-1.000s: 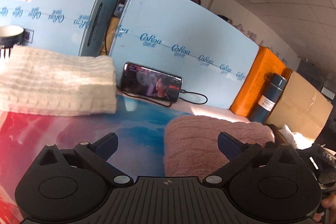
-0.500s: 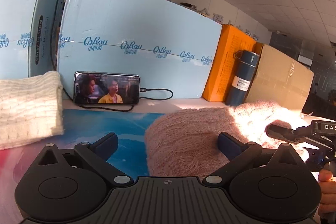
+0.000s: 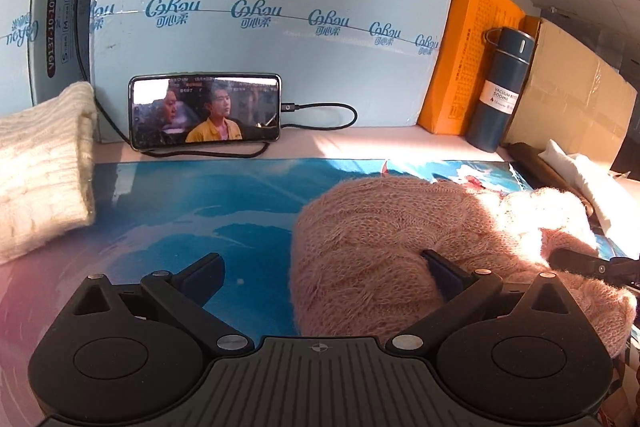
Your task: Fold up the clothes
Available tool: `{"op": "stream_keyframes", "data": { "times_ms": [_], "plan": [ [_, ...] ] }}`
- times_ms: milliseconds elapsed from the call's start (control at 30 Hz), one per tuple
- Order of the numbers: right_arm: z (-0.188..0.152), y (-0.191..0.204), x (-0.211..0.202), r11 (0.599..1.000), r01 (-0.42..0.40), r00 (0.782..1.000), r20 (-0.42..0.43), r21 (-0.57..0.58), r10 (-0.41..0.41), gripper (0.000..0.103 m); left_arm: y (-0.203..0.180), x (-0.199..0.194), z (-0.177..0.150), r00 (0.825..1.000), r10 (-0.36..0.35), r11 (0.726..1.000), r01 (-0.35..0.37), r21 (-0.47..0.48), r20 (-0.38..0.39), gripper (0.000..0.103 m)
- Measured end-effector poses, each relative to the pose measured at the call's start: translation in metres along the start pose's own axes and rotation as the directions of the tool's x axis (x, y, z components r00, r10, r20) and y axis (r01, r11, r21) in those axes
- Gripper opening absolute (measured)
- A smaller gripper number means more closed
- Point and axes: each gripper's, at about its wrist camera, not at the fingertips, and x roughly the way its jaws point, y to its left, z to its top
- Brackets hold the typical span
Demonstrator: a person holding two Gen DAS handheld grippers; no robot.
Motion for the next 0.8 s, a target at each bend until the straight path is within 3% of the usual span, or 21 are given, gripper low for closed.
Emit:
{"op": "stream_keyframes", "data": {
  "times_ms": [233, 367, 433, 633, 800],
  "plan": [
    [-0.001, 0.004, -0.004, 0.997, 0.077, 0.997, 0.022, -0.028, -0.076, 0.058, 0.011, -0.018, -0.003, 0.991, -0.114, 0.988, 0.12, -0.099, 0.065, 0.103],
    [-0.001, 0.008, -0.018, 0.998, 0.046, 0.999, 0.019, -0.033, -0.046, 0.082, 0.018, -0.033, -0.002, 0.981, -0.162, 0.975, 0.175, -0.134, 0.105, 0.103],
    [-0.003, 0.014, -0.024, 0.994, 0.088, 0.996, 0.015, -0.066, -0.087, 0.083, 0.023, -0.039, -0.003, 0.977, -0.179, 0.969, 0.196, -0.153, 0.117, 0.103],
    [-0.008, 0.021, -0.022, 0.968, 0.212, 0.977, -0.006, -0.132, -0.215, 0.083, 0.025, -0.042, -0.013, 0.973, -0.227, 0.961, 0.231, -0.15, 0.044, 0.103],
    [-0.013, 0.03, -0.013, 0.941, 0.267, 0.962, 0.004, -0.207, -0.272, 0.086, 0.02, -0.032, -0.017, 0.985, -0.171, 0.977, 0.167, -0.13, -0.016, 0.103]
  ]
}}
